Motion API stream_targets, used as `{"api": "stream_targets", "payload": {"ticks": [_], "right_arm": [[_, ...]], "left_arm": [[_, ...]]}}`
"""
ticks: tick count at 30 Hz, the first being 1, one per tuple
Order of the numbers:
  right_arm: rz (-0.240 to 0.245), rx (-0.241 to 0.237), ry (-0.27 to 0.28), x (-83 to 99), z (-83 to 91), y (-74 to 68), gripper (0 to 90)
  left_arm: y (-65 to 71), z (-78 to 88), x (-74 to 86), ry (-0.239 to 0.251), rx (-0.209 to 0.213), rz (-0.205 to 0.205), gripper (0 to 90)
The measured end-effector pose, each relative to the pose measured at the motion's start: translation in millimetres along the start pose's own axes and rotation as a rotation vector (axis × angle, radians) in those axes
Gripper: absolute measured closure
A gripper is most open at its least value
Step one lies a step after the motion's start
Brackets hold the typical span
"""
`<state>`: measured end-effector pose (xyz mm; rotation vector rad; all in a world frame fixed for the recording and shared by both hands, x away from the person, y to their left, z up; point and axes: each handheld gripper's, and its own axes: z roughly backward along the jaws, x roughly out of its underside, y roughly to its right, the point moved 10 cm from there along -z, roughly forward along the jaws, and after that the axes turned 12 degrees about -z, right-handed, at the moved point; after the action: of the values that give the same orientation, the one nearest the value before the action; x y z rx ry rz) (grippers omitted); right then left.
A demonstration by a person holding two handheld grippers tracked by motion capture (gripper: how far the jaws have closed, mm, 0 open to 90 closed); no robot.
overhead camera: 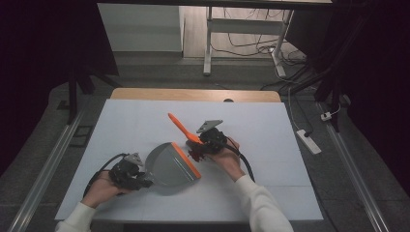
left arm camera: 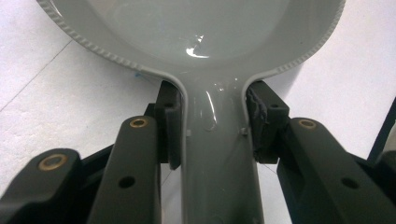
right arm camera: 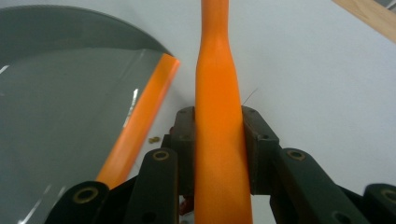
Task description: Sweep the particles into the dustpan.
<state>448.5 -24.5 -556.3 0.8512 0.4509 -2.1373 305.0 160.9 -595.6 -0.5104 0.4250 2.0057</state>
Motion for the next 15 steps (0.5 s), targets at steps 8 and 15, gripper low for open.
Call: {"api": "stream_targets", "payload": {"ticks": [8,15], "right_arm": [[0.006,-0.041,-0.004,-0.7,-2.8,-14.4,69.9],[0.013,-0.062,0.001,-1.6,-4.5,-24.2,69.9]], "left_arm": [[-0.1,-0.4,-0.1,0.000,0.001,0.000,61.9],[-0.6,-0.7,-0.3,0.000,0.000,0.002,61.8]]}}
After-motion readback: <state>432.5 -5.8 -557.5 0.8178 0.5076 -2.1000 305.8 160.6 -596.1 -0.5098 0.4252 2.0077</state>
